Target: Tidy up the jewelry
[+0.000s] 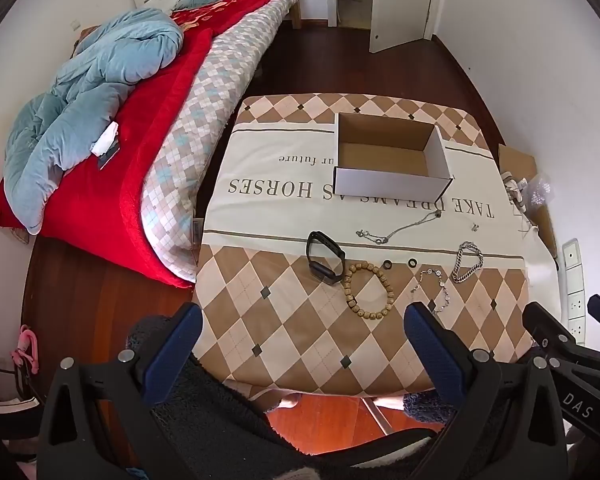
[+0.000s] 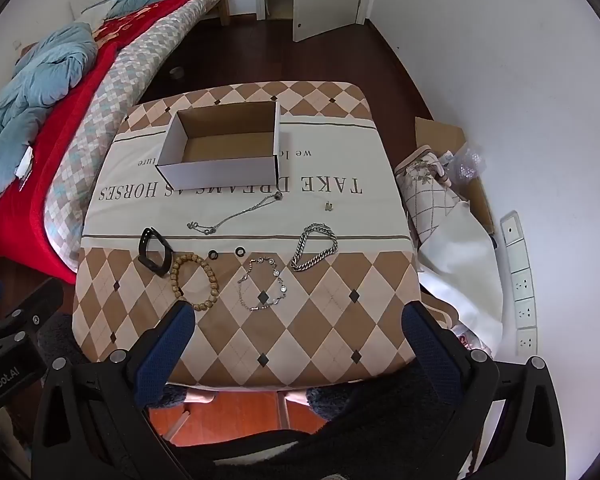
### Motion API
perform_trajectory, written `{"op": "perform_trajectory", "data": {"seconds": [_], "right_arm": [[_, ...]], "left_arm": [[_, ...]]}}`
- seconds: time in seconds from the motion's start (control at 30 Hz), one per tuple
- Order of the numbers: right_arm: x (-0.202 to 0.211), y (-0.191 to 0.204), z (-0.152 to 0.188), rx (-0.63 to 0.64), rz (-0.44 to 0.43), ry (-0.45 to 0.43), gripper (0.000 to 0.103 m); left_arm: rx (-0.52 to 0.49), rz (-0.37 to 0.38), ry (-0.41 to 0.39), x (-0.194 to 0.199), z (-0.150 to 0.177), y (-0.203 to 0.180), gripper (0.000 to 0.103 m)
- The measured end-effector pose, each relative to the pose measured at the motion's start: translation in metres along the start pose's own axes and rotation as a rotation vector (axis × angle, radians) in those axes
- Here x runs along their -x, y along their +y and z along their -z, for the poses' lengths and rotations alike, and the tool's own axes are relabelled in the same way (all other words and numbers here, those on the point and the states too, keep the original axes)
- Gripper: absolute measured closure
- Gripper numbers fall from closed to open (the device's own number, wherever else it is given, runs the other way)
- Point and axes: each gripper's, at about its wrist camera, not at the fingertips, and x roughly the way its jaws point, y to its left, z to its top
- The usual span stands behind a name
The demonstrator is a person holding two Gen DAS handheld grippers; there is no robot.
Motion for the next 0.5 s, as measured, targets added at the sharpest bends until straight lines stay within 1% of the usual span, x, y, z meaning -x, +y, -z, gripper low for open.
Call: {"op": "perform_trajectory", "data": {"seconds": [0.2, 0.5], "right_arm": [[0.0022, 0.0008, 0.0014, 0.003, 0.004, -0.011, 0.0], [0.0061, 0.0005, 0.0004, 0.003, 0.01, -0.016, 0.0]], "left_arm": [[0.0, 0.008, 0.0, 0.002, -0.002, 0.0006, 0.0], [-0.002, 0.0, -0.006, 0.004, -0.0021, -0.0022, 0.0]]}}
